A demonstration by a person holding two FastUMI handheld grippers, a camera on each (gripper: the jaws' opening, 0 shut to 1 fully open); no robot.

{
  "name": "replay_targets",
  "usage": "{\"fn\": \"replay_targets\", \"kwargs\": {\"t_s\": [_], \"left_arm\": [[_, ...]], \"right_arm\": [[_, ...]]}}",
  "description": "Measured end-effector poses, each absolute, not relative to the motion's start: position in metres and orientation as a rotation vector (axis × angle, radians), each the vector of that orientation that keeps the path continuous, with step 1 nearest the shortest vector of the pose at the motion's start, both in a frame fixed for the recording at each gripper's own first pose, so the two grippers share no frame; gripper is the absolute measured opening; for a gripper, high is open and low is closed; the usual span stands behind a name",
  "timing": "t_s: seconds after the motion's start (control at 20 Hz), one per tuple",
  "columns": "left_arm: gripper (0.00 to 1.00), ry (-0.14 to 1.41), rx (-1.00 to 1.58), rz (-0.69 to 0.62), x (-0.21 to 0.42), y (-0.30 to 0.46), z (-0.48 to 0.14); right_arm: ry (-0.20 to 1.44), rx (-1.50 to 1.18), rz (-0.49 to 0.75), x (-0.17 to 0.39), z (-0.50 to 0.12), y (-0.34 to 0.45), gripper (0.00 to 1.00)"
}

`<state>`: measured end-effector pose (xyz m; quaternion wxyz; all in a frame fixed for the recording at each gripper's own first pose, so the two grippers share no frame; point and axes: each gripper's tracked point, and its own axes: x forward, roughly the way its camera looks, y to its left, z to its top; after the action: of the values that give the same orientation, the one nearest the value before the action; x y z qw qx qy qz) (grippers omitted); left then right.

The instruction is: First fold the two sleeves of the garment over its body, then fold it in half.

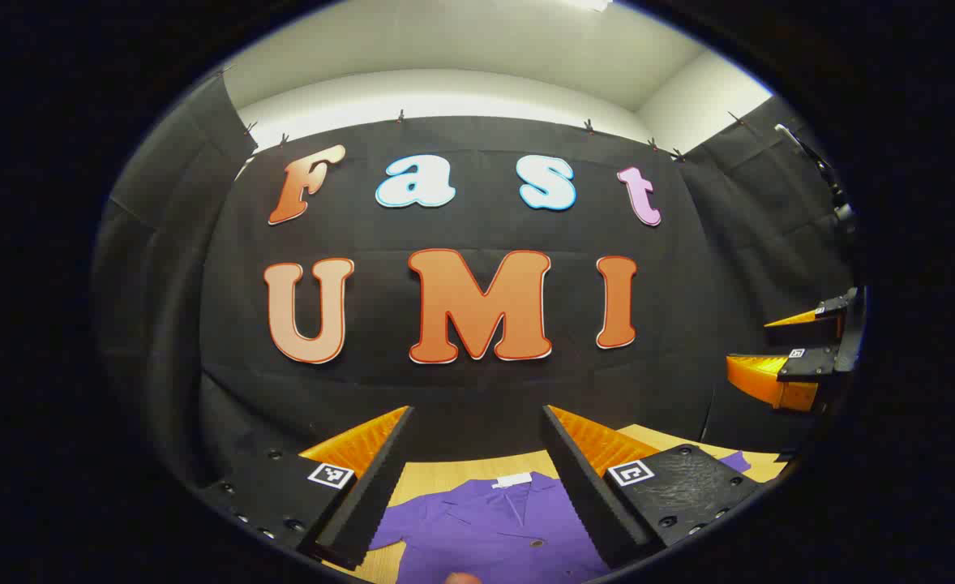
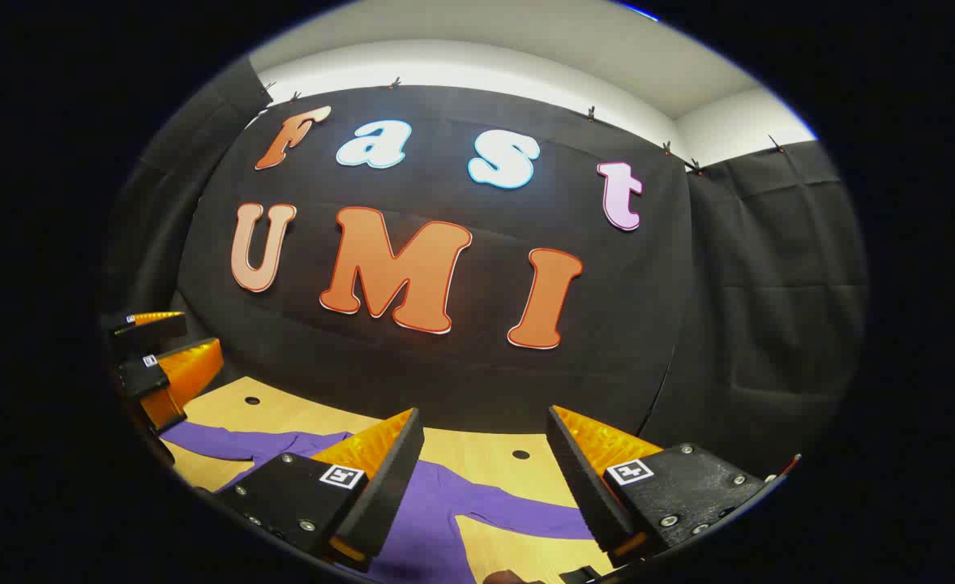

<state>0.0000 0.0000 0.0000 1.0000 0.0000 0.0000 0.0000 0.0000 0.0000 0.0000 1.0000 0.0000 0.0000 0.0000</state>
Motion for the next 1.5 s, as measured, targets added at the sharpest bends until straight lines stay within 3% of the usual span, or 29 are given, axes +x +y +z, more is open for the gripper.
{"fn": "replay_targets", "kwargs": {"t_s": [0.5,0.9,1.5], "left_arm": [[0.98,0.031,-0.077,0.015,0.003,0.024,0.007],[0.97,-0.019,-0.038,0.051,0.014,0.001,0.022],[0.98,-0.045,0.009,0.101,0.048,-0.036,0.023]], "right_arm": [[0.05,0.012,0.035,-0.006,-0.011,0.03,0.93],[0.03,0.037,0.063,0.029,-0.019,0.014,0.93],[0.21,-0.007,-0.086,0.081,-0.121,-0.091,0.93]]}}
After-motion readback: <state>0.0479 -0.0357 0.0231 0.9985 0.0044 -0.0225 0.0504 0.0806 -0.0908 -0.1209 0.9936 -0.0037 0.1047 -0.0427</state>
